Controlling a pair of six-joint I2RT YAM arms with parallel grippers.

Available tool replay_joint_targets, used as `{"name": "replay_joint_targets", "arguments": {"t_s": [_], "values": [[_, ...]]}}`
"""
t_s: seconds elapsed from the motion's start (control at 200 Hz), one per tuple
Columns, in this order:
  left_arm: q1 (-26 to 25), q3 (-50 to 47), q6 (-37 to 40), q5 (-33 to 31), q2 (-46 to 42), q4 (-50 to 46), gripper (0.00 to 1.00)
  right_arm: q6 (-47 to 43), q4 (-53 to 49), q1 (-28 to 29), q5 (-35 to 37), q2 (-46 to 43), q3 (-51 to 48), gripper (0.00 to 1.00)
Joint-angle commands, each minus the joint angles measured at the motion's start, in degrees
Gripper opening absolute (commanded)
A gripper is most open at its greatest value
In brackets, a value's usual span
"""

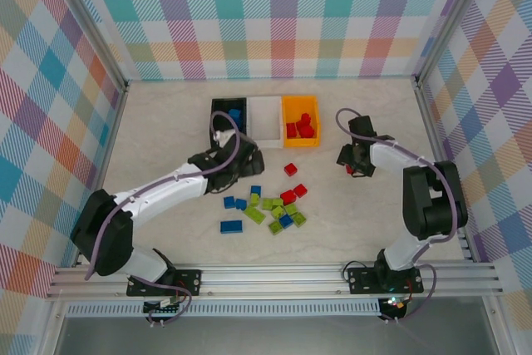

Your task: Sort the legos into containers by color

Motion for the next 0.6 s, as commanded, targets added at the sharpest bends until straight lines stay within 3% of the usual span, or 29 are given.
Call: {"name": "replay_joint_targets", "arguments": {"t_s": [0.0, 0.4, 0.595], "values": [[-0.76, -3.8, -3.77, 1.89, -3.08, 0.79, 1.0, -0.78, -1.09, -1.64, -0.29, 2.04, 3.01, 0.65], [-0.8, -7.72, -3.84, 0.57, -4.51, 2.06, 1.0, -5.21, -1.93, -0.87, -7.92, 4.03, 3.89, 0.65], [-0.84, -7.57, -3.55, 0.08, -3.79, 2.14, 1.0, -5.91, -4.06, 0.54, -6.57, 4.99, 3.98, 0.57]]}}
